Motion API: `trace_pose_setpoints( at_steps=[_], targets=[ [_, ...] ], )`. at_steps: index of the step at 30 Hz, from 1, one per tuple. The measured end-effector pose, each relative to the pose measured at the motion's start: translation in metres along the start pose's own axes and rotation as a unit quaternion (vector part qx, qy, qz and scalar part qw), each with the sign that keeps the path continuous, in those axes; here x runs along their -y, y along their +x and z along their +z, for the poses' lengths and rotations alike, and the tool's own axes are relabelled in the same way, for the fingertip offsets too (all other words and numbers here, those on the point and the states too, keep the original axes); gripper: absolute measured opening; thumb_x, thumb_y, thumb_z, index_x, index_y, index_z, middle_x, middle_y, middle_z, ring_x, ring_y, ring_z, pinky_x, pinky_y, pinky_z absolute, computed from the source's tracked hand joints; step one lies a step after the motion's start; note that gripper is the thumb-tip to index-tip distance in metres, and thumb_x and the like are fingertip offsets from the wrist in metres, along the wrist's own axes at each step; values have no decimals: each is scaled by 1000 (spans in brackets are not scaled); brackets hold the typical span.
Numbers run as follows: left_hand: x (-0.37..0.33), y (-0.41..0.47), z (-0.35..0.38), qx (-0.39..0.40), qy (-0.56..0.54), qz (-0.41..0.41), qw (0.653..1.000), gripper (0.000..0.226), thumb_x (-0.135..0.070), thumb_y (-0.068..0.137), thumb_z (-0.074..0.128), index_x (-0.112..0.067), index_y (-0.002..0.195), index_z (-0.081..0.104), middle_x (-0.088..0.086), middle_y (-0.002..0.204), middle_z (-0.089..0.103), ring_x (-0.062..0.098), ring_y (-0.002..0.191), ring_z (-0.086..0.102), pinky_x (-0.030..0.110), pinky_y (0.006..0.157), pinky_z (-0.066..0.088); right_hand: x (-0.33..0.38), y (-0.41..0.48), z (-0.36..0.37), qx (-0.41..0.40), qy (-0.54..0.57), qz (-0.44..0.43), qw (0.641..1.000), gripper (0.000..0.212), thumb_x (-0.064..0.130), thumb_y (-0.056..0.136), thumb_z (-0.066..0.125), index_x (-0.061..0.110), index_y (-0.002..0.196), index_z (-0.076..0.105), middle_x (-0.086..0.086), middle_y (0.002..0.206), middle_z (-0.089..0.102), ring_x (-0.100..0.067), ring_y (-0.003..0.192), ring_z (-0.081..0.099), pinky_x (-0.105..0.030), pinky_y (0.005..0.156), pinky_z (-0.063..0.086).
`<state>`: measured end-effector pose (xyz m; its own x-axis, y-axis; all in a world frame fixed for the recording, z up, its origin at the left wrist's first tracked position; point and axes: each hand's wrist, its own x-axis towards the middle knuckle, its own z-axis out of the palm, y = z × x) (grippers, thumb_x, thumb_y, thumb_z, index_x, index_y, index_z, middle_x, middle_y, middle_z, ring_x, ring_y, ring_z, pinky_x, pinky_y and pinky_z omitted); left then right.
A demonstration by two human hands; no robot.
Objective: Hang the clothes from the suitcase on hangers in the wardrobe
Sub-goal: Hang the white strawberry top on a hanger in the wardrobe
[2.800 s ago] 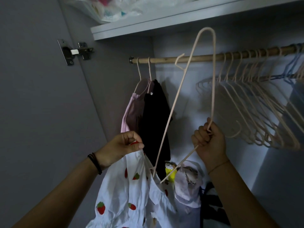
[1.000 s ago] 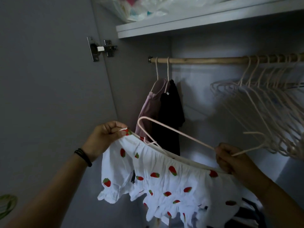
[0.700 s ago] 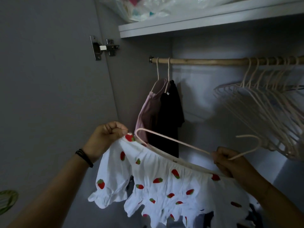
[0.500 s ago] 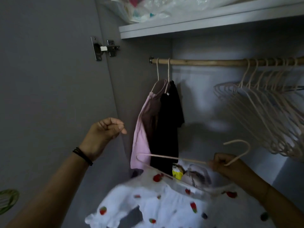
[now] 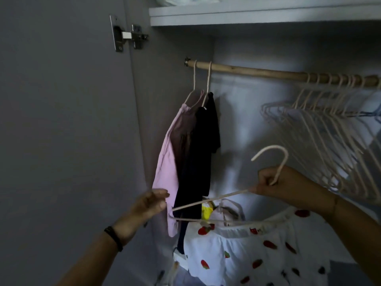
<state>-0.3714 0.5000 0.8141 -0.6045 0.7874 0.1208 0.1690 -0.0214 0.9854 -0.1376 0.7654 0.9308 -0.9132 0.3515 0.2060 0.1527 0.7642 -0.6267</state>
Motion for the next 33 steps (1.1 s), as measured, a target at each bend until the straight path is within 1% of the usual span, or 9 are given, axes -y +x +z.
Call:
trace_pose_setpoints(
  at_steps=[2, 5, 7, 11, 13, 16, 21, 28, 33],
  targets=[
    [12, -6, 12, 60, -17, -17, 998, 73, -55, 65, 78, -8, 118, 61, 3, 122, 65, 13, 113, 60, 17, 86, 47, 12, 0, -12, -16, 24, -2, 1000, 40, 27, 74, 72, 21, 49, 42, 5, 46, 33, -3, 48, 32, -18, 48, 27],
    [14, -7, 31, 104, -67, -50, 991, 54, -32, 76, 77, -1, 117, 60, 11, 117, 68, 23, 110, 63, 25, 88, 49, 23, -2, -25, -40, 62, 0, 997, 35, 22, 74, 69, 7, 53, 45, 3, 44, 34, -3, 45, 32, -12, 45, 26],
    [8, -2, 39, 76, -33, -39, 996, 34, -24, 81, 71, 0, 104, 66, 12, 102, 72, 21, 92, 68, 29, 81, 52, 24, -5, -30, -50, 77, 8, 996, 35, 20, 77, 67, 5, 53, 46, 3, 42, 33, -3, 42, 31, -12, 43, 26],
    [-11, 6, 41, -16, -14, 0, 1000, 26, -22, 87, 62, 1, 74, 65, 6, 70, 65, 13, 66, 59, 25, 66, 48, 16, -9, -34, -61, 97, 51, 992, 34, 11, 83, 64, -2, 57, 48, 4, 39, 32, -2, 37, 29, -10, 39, 24],
    [-18, 8, 39, -37, -28, 9, 999, 22, -17, 90, 58, -3, 77, 68, 5, 72, 68, 11, 67, 61, 22, 64, 50, 14, -13, -33, -60, 102, 69, 991, 33, 9, 85, 63, 3, 55, 48, 4, 39, 31, -2, 36, 28, -10, 38, 23],
    [-24, 12, 33, -59, -31, 9, 998, 22, -22, 85, 63, -2, 82, 73, 16, 80, 72, 18, 70, 63, 28, 67, 53, 11, -20, -30, -49, 112, 91, 988, 35, 6, 86, 61, 6, 53, 48, 5, 39, 30, -2, 36, 27, -11, 37, 23],
    [-33, 17, 13, -105, -100, -14, 989, 25, -22, 83, 63, 2, 80, 70, 16, 74, 68, 22, 66, 60, 26, 59, 53, 3, -32, -23, -56, 118, 115, 985, 37, 4, 86, 59, 6, 51, 47, 4, 39, 29, -1, 35, 26, -11, 37, 22],
    [-39, 20, -5, -118, -109, 4, 987, 39, -30, 81, 66, 8, 90, 67, 26, 86, 69, 28, 75, 63, 34, 69, 54, -12, -37, -22, -62, 154, 160, 973, 39, 7, 87, 59, 10, 50, 48, 0, 40, 27, -6, 33, 23, -15, 35, 16],
    [-52, 23, -5, -111, -101, 10, 989, 38, -32, 81, 67, 5, 89, 69, 25, 86, 69, 27, 76, 62, 33, 70, 53, -13, -37, -18, -27, 119, 129, 984, 38, 6, 85, 63, 8, 50, 47, 3, 42, 31, -5, 39, 29, -14, 40, 24]
  ],
)
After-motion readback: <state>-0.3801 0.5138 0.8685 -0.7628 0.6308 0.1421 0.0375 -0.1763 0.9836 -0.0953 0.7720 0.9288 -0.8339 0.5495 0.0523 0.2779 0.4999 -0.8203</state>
